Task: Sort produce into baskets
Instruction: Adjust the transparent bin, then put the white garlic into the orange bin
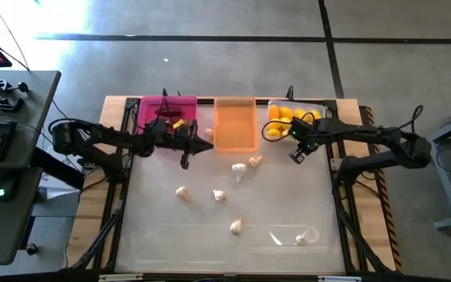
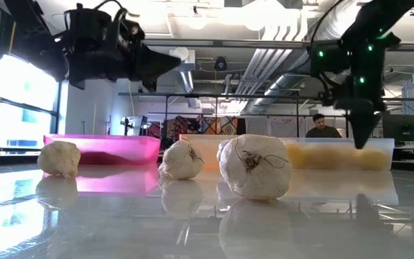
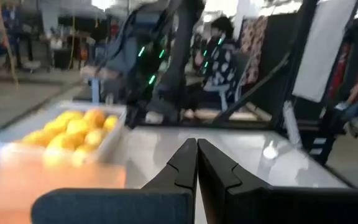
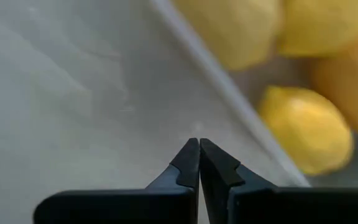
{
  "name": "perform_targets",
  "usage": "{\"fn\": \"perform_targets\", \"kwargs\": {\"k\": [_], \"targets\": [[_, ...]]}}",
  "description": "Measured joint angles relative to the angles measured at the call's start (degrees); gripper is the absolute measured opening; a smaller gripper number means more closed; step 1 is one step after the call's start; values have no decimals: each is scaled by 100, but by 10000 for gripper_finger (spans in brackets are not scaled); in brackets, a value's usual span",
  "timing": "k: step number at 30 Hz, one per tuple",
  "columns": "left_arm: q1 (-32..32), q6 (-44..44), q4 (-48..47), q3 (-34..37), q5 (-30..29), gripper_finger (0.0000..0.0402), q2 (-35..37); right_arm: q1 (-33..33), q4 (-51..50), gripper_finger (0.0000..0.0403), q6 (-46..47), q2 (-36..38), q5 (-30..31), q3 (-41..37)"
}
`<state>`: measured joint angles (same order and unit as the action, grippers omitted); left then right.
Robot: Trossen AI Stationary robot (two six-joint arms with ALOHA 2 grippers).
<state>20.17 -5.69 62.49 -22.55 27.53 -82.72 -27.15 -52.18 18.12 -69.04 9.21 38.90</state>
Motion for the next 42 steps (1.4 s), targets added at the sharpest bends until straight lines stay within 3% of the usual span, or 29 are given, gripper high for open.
{"fn": "perform_targets", "kwargs": {"k": [7, 19, 33, 42], "targets": [[-266, 77, 392, 5, -742, 0, 2, -273, 155, 0, 157, 0, 471, -62], [-317, -11, 425, 9, -964, 0, 2, -474, 561, 0, 49, 0, 768, -64], [-320, 640, 138, 9, -1050, 0, 2, -434, 977, 0, -25, 0, 774, -64], [-81, 768, -278, -2, -1781, 0, 0, -245, 999, 0, 355, 0, 577, -64]]}}
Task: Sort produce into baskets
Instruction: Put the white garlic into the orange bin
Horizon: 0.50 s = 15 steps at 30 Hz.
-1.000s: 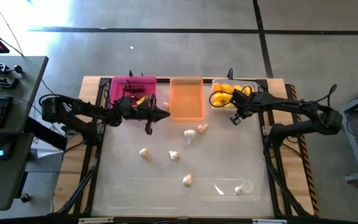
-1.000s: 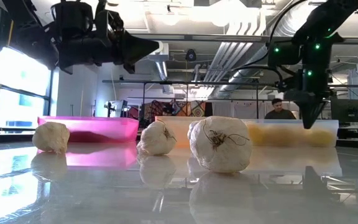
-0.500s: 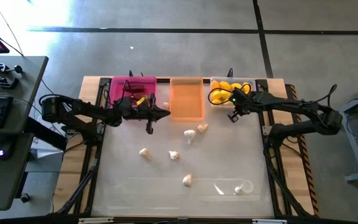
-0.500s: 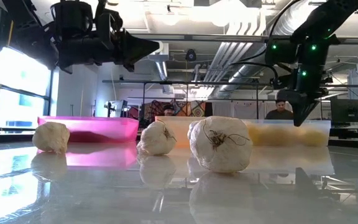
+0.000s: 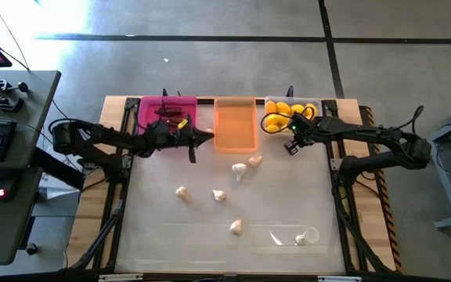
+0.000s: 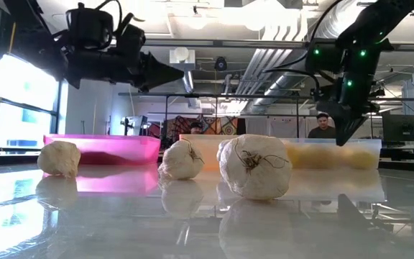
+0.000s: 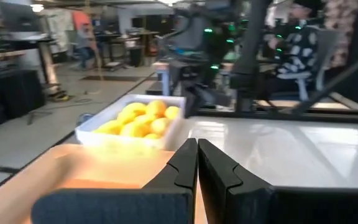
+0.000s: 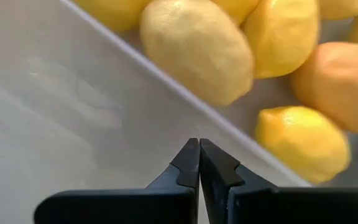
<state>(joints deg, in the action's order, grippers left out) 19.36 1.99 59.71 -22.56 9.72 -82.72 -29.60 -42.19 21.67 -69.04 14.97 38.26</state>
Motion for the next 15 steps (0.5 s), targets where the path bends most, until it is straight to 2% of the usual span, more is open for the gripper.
{"fn": "perform_targets", "kwargs": {"k": [4, 8, 15], "targets": [[301, -192, -157, -120, 61, 0, 0, 128, 53, 0, 98, 0, -161, 0], [566, -281, -857, -347, 472, 0, 1, 323, 438, 0, -9, 0, 24, 0], [453, 52, -1938, -607, 526, 0, 3, 806, 1262, 0, -277, 0, 89, 0]]}}
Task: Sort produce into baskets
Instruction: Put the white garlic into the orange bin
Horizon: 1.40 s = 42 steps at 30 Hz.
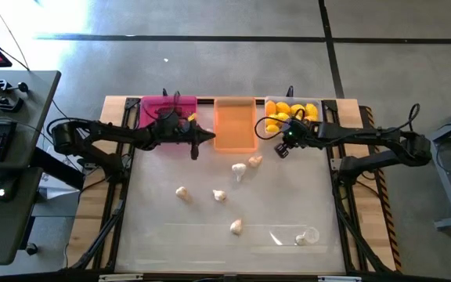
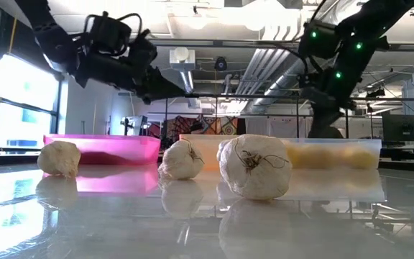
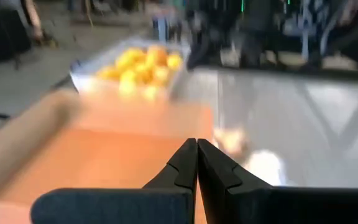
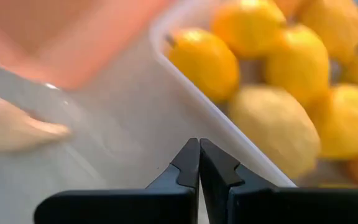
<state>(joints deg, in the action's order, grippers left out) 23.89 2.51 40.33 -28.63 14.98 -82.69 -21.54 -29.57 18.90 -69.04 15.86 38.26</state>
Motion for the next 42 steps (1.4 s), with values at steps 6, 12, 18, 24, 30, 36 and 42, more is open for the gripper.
{"fn": "perform_targets", "kwargs": {"k": [6, 12, 18, 24, 30, 36, 42], "targets": [[-86, 782, -2965, -768, -74, 0, 183, 532, 812, 0, -214, 0, 171, 0], [-55, 1610, -5831, -2126, -1410, 0, 164, 819, 1381, 0, -396, 0, 428, 0], [-12, 1830, -6171, -2561, -1541, 0, 157, 877, 1735, 0, -398, 2, 506, 0], [-8, 1873, -6220, -2551, -1780, 27, 85, 873, 1801, 0, -584, 2, 464, 33], [-3, 1793, -5951, -2552, -1786, 86, -244, 868, 1853, 0, -923, 2, 410, 371], [73, 1466, -5518, -2548, -1890, 142, -981, 868, 1890, 0, -1326, 2, 410, 507], [157, 1294, -5245, -2548, -2067, 176, -1413, 842, 1970, 0, -1678, 2, 459, 507]]}}
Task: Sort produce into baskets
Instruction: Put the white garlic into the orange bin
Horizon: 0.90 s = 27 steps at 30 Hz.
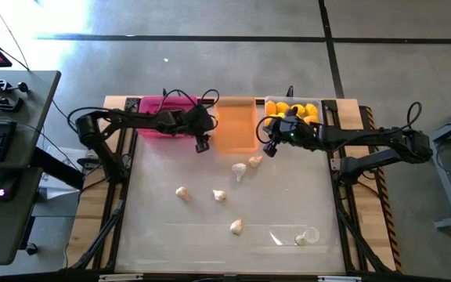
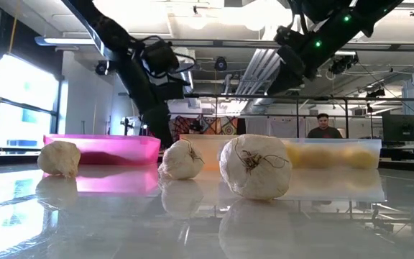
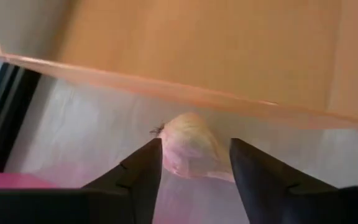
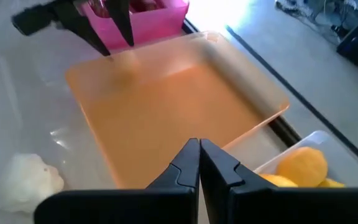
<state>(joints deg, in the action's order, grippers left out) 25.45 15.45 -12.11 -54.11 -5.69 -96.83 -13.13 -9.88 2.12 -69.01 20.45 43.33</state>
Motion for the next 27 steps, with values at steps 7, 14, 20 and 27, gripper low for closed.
{"fn": "perform_targets", "kwargs": {"k": [7, 14, 20, 27], "targets": [[152, -222, 284, 0, -130, 185, -162, -13, 245, 0, -330, 0, 28, 0], [213, -340, 302, 0, 72, 182, -192, -11, 270, 0, -358, 0, 28, 0], [210, -335, 314, 0, 83, 182, -346, -11, 285, 0, -347, 0, 26, 1], [190, -342, 279, -2, 83, 179, -458, -11, 287, 0, -348, 0, 22, 2]]}}
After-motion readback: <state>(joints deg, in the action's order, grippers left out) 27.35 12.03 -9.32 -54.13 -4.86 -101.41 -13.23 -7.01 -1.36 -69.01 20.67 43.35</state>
